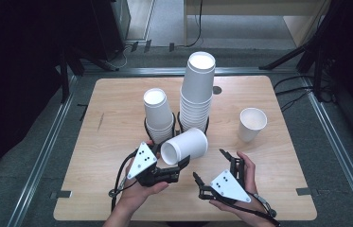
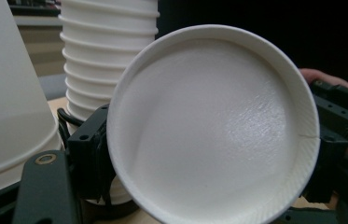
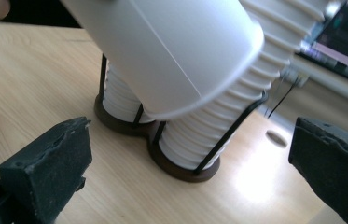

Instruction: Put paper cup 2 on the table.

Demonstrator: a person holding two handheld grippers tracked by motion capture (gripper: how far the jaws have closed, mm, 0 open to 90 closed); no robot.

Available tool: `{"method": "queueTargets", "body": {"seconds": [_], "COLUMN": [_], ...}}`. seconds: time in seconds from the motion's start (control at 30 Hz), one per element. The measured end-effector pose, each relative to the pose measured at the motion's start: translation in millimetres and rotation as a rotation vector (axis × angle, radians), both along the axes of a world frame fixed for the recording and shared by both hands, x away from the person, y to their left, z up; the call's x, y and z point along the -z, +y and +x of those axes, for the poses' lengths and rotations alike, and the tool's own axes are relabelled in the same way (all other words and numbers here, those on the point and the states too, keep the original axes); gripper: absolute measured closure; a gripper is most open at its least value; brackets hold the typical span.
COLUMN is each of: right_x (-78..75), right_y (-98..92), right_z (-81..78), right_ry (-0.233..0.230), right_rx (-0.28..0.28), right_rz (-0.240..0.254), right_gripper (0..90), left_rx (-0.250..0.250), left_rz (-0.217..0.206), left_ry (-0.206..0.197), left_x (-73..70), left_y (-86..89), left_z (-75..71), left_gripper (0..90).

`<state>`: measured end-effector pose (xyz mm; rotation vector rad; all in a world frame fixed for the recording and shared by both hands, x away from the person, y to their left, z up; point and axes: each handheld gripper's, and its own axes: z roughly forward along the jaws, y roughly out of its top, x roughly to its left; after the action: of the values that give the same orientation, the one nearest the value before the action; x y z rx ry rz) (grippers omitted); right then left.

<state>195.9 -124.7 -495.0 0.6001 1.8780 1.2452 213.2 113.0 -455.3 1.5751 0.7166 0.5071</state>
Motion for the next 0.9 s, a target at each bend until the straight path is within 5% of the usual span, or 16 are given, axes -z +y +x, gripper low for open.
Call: {"method": "queueTargets", "body": {"seconds": [0.13,0.37,0.67,0.9], "right_x": [-6.0,-11.4,-15.4,-19.7], "right_y": [-5.0,-10.9,-11.2,-12.0], "right_z": [3.6,7.5,8.5,9.0], "right_ry": [0.069,0.192,0.257,0.355], "right_rx": [0.023,0.036,0.082,0.079], "right_rz": [0.099,0.225,0.338,0.448], "right_gripper": [0.0,0.4,3.5,4.1], "left_rx": [-0.023,-0.023,-0.016,-0.004], "left_rz": [0.003,-0.029,-0.052,-0.101], "left_ry": [-0.041,-0.041,-0.048,-0.08], "left_x": [0.4,1.6,3.8,3.6], "left_y": [-1.6,-1.7,-1.2,-0.5], "left_z": [-2.1,-2.5,-2.2,-4.9], "left_gripper": [22.2,22.2,22.2,22.2]}}
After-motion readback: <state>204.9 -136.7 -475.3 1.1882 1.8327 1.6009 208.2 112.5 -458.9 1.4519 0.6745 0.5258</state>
